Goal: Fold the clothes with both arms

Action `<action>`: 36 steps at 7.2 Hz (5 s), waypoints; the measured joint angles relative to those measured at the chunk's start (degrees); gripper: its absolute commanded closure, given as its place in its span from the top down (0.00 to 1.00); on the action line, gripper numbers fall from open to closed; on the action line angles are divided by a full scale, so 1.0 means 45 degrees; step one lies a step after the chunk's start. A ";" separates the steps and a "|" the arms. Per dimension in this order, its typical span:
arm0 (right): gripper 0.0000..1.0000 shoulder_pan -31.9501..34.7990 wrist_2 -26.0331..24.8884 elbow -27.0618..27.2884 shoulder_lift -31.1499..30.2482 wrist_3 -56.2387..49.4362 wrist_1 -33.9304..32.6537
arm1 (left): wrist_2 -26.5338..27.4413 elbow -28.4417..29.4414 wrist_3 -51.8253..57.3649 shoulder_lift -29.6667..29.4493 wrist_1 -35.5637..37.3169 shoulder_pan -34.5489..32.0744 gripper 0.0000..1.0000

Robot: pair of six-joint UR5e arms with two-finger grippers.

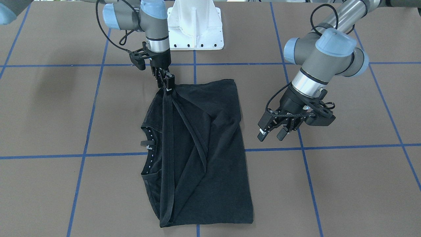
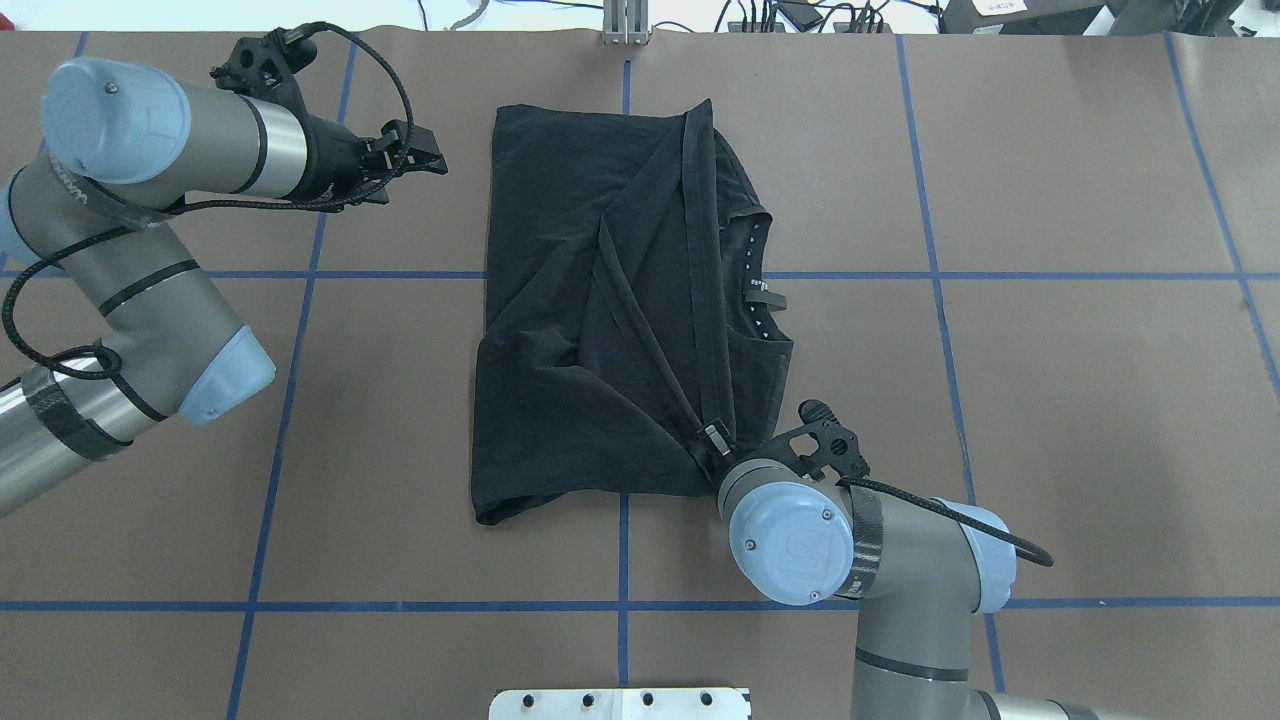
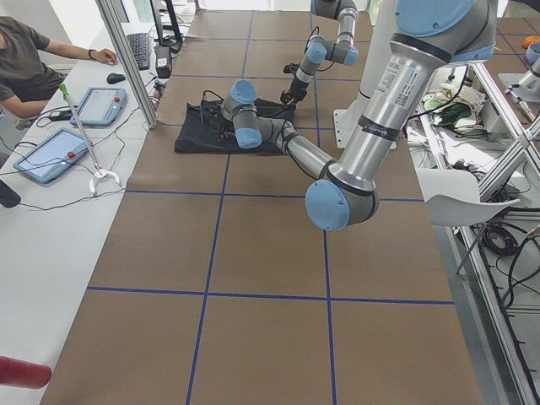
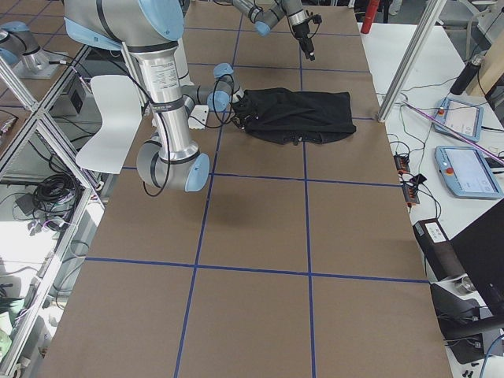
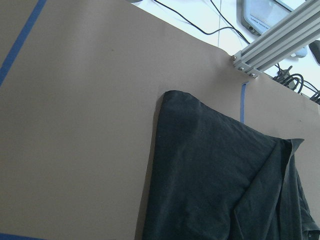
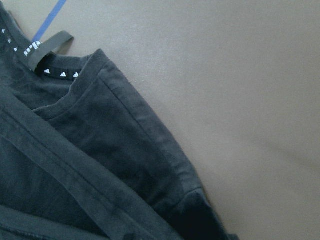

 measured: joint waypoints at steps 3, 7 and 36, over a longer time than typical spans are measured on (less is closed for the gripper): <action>0.65 0.0003 0.0087 0.0018 -0.0015 -0.0014 -0.0085 | -0.0001 0.0000 -0.0001 0.0006 0.0000 0.0000 0.85; 0.00 -0.0017 0.0080 -0.0056 0.0016 0.0000 -0.0107 | 0.0000 0.0000 -0.0001 0.0013 0.0000 0.0000 0.85; 0.00 0.0073 0.0861 0.2616 -0.1023 -0.0133 -0.1363 | 0.4947 -0.4992 -0.7061 0.3208 0.1988 0.8628 0.00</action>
